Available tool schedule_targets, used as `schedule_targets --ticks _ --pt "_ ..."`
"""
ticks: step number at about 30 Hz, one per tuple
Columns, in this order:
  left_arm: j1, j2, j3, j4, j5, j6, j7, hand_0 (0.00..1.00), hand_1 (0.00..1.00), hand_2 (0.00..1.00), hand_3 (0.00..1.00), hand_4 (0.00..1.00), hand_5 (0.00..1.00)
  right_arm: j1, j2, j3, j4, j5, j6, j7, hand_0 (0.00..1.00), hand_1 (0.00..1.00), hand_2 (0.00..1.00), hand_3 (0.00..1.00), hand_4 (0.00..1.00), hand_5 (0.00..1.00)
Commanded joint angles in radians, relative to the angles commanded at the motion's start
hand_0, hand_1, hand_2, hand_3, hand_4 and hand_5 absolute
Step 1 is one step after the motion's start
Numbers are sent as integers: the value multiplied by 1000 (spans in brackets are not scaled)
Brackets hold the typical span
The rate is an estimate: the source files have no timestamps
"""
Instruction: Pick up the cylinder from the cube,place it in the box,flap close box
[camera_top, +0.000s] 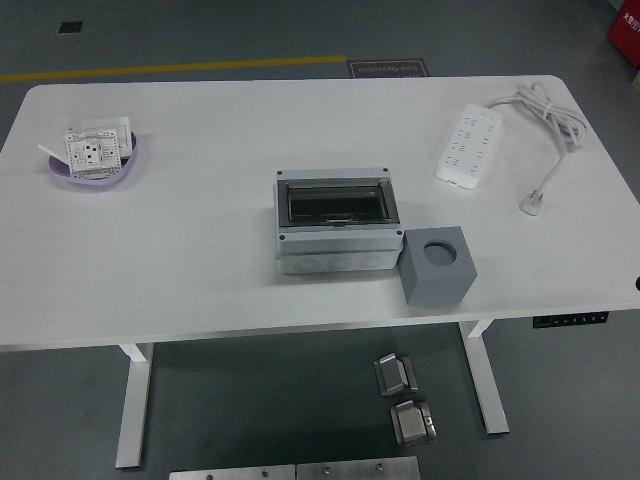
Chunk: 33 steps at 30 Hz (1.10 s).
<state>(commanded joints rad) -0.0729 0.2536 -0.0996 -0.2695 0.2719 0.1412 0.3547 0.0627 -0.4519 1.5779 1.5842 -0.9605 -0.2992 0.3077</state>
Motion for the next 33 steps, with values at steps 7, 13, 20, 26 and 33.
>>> schedule_targets --ticks 7,13,20,26,33 --pt "-2 -2 -5 0 2 0 0 692 681 592 675 633 365 -4 5 -1 -8 -9 -3 -7 797 792 824 866 774 340" --pt "-3 -3 -3 0 -1 -2 2 693 681 592 675 634 365 -7 11 -3 -8 -24 -9 -13 801 798 829 870 777 338" --pt "-8 6 -3 0 3 -1 2 693 682 594 677 637 365 -11 7 -17 -6 -43 -36 -14 807 798 825 869 786 345" --pt "-11 10 4 0 1 -2 2 693 682 595 678 639 366 -16 6 -20 -10 -46 -46 -17 798 788 815 858 792 346" --pt "-19 15 16 0 -1 -2 3 694 682 595 680 641 367 -16 6 -17 -7 -49 -48 -22 806 789 815 861 796 350"
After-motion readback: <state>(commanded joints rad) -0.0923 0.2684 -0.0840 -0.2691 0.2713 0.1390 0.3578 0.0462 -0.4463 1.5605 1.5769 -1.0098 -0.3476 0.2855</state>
